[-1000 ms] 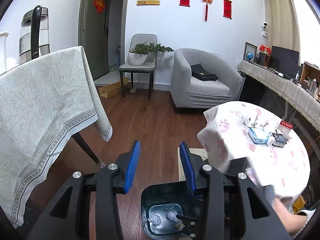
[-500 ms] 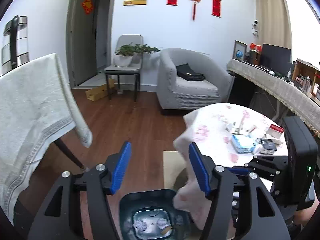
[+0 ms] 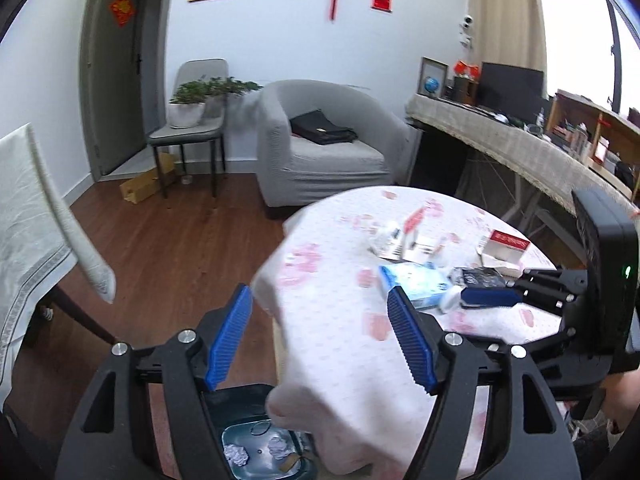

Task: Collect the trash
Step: 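Move both tools back over the table toward the remaining items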

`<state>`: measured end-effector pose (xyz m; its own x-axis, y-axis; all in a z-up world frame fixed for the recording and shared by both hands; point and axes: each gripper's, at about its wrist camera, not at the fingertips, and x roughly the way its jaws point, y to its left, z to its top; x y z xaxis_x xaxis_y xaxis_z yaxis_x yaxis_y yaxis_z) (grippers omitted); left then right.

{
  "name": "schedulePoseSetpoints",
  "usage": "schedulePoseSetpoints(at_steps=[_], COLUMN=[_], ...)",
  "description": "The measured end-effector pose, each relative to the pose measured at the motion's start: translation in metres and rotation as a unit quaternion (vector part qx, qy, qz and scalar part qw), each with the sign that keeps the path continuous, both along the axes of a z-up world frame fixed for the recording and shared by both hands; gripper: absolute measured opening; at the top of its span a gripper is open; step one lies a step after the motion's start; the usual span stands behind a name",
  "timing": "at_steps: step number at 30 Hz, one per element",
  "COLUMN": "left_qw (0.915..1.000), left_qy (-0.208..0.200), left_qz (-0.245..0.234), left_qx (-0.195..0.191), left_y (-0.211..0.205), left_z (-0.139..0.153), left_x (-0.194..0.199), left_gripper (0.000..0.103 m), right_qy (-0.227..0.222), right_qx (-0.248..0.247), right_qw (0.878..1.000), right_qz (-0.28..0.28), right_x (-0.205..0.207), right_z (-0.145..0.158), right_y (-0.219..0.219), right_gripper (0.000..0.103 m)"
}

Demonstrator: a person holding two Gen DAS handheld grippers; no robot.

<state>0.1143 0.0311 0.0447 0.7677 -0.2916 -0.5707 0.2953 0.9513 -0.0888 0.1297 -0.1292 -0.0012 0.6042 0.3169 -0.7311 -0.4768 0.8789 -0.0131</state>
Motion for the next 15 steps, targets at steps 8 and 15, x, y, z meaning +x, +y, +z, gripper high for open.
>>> schedulePoseSetpoints(at_steps=[8, 15], left_qw=[0.9993, 0.9977], left_qy=[0.016, 0.041], left_qz=[-0.033, -0.053], left_qx=[-0.002, 0.011], left_y=[-0.046, -0.089], left_z=[-0.011, -0.026], left_x=[0.006, 0.015], left_gripper=[0.073, 0.073], right_qy=[0.005, 0.01], right_qx=[-0.003, 0.007], right_qw=[0.999, 0.998], right_qz=[-0.035, -0.058], right_x=[-0.01, -0.015], right_z=[-0.006, -0.006], right_y=[-0.057, -0.09], right_gripper=[0.053, 0.054])
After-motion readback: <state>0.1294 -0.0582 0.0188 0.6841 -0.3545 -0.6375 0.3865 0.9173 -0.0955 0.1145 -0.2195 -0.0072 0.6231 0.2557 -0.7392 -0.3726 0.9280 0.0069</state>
